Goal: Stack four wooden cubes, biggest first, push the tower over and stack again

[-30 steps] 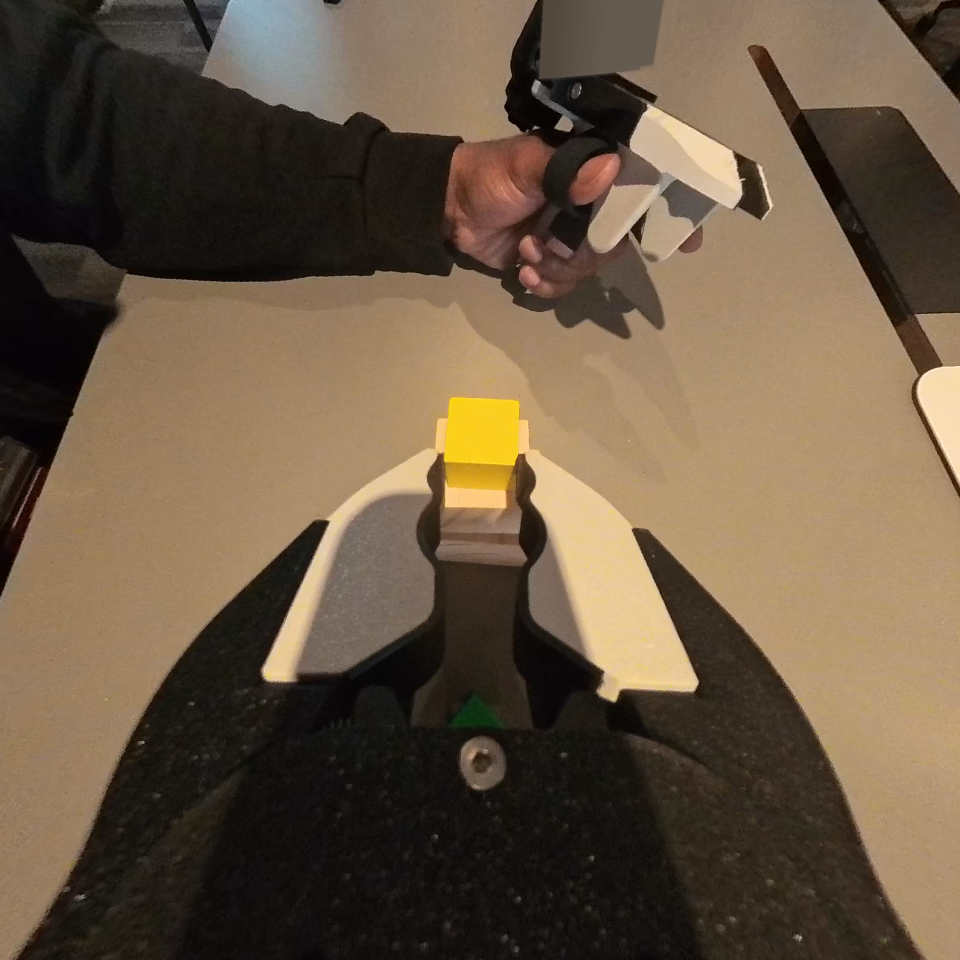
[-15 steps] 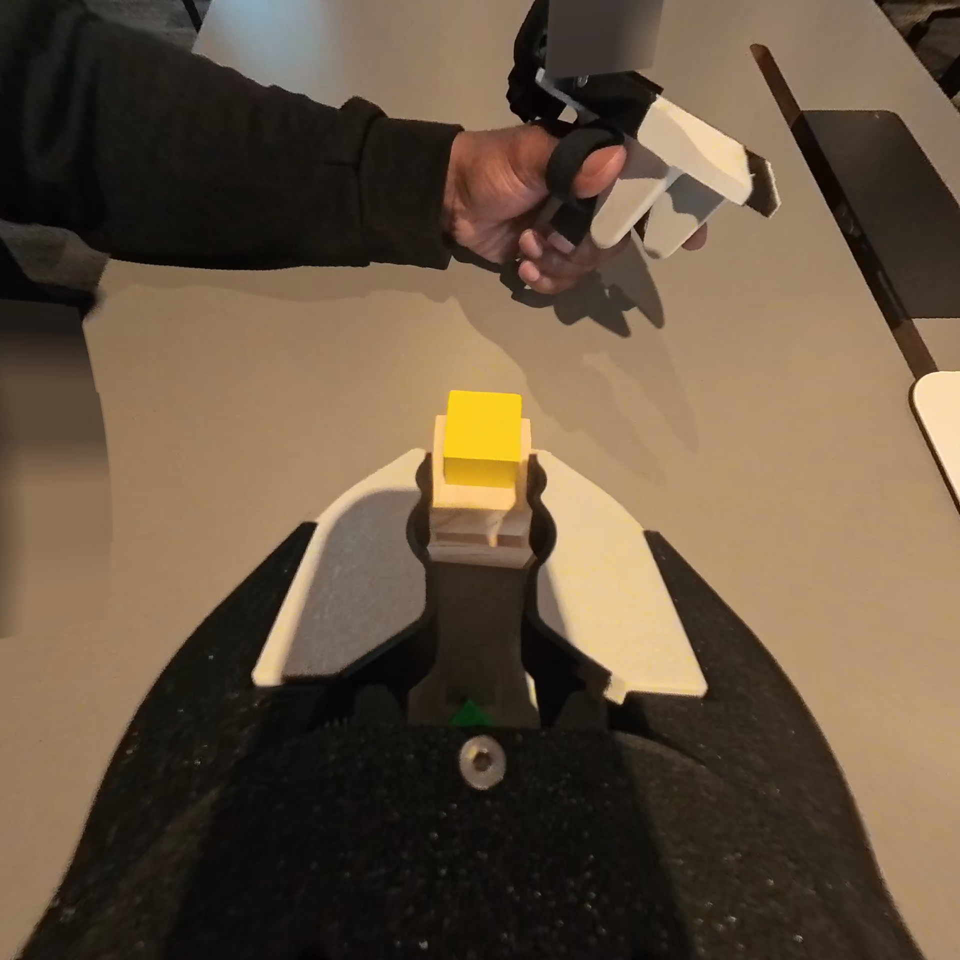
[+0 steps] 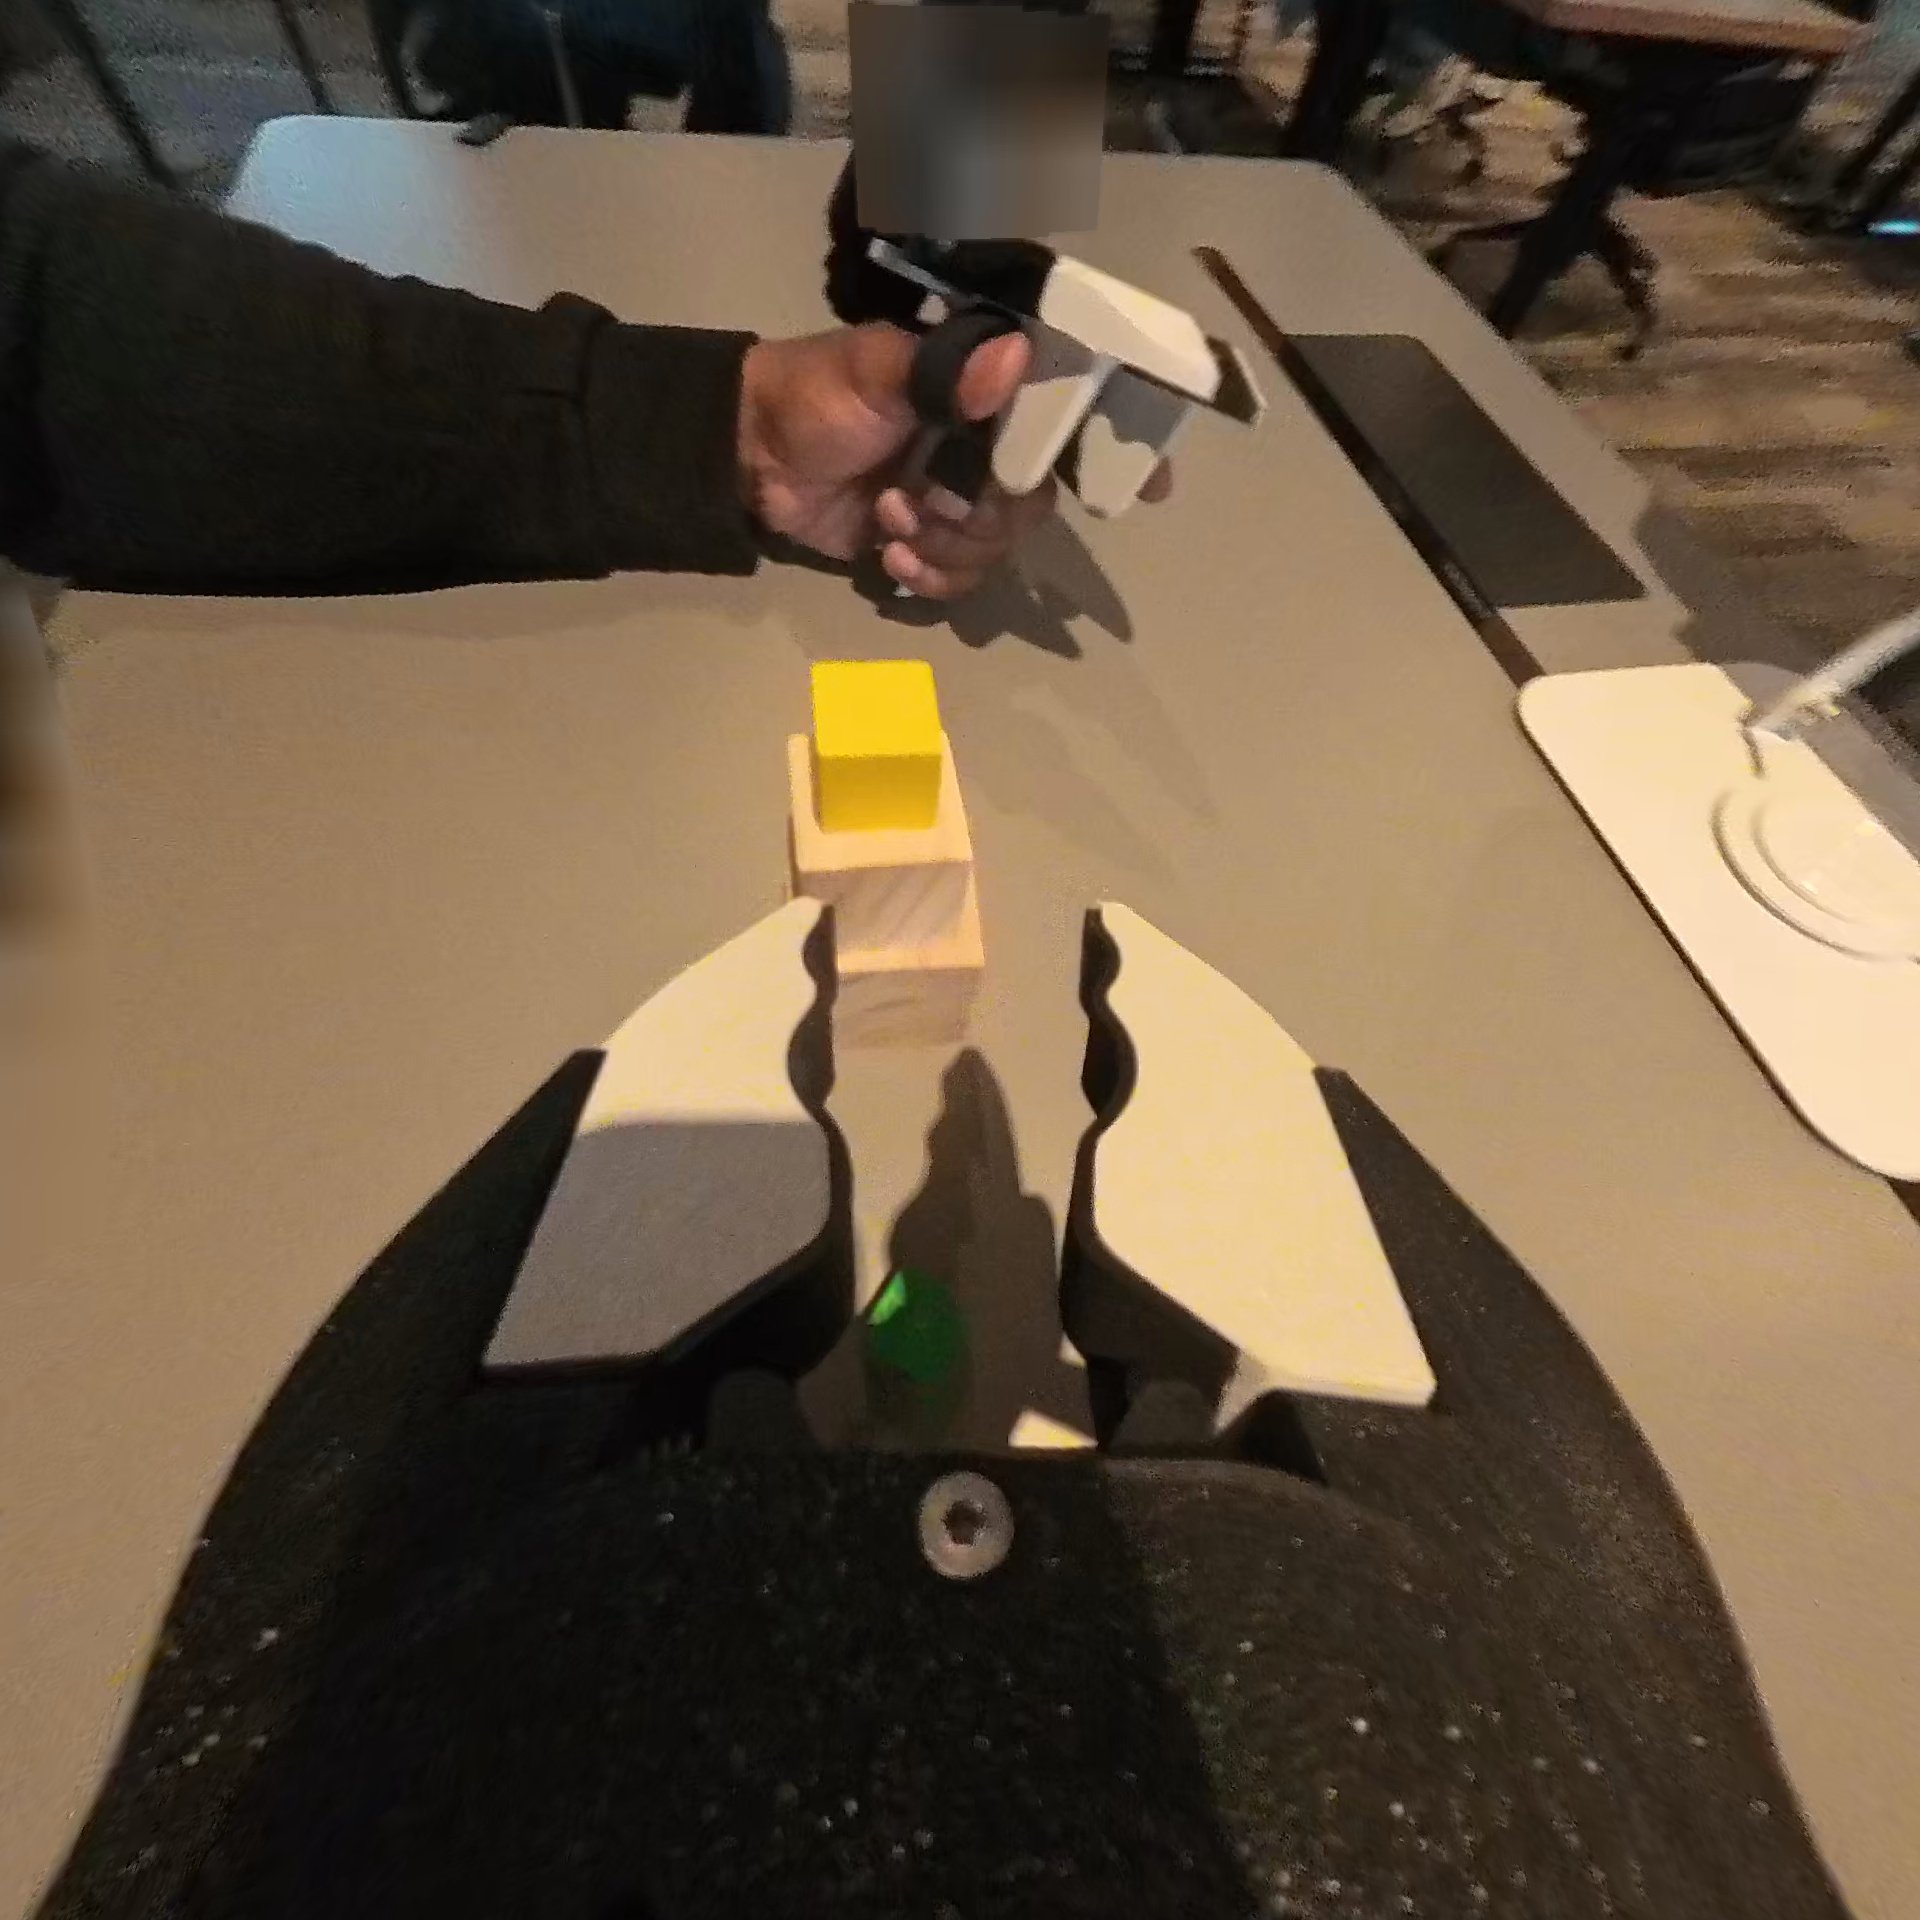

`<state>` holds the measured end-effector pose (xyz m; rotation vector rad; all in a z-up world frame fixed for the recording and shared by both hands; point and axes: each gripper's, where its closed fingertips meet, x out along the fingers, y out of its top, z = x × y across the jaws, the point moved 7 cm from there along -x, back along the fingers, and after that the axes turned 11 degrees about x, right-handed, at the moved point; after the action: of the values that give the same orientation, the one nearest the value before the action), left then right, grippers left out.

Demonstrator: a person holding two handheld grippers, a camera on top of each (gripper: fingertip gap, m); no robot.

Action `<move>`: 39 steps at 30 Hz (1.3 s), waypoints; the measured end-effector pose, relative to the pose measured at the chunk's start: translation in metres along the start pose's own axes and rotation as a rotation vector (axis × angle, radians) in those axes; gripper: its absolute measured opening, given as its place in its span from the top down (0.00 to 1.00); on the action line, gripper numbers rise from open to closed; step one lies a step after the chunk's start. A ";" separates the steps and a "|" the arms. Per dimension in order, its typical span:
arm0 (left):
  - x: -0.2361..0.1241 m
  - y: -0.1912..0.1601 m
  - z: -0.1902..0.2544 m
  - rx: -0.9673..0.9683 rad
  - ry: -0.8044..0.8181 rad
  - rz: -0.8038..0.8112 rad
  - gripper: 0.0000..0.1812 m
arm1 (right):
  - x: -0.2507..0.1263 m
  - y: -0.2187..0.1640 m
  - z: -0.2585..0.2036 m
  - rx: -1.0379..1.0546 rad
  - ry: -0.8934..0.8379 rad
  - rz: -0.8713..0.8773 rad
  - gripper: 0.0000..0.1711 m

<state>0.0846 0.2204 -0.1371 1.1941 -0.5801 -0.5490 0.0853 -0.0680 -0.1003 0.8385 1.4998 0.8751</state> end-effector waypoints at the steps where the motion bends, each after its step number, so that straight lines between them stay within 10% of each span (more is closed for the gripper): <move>1: 0.000 0.000 0.000 0.000 0.001 0.000 0.86 | -0.003 -0.007 0.000 0.011 -0.032 0.015 0.74; 21: 0.002 0.000 0.016 0.170 0.033 -0.022 0.87 | -0.048 -0.073 -0.024 -0.145 -0.187 0.236 0.97; 39: 0.008 -0.004 0.019 0.199 0.032 -0.082 0.87 | -0.025 -0.092 -0.009 -0.090 -0.305 -0.002 0.84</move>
<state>0.0776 0.2009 -0.1348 1.4173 -0.5697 -0.5502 0.0760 -0.1339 -0.1693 0.8620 1.1867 0.7686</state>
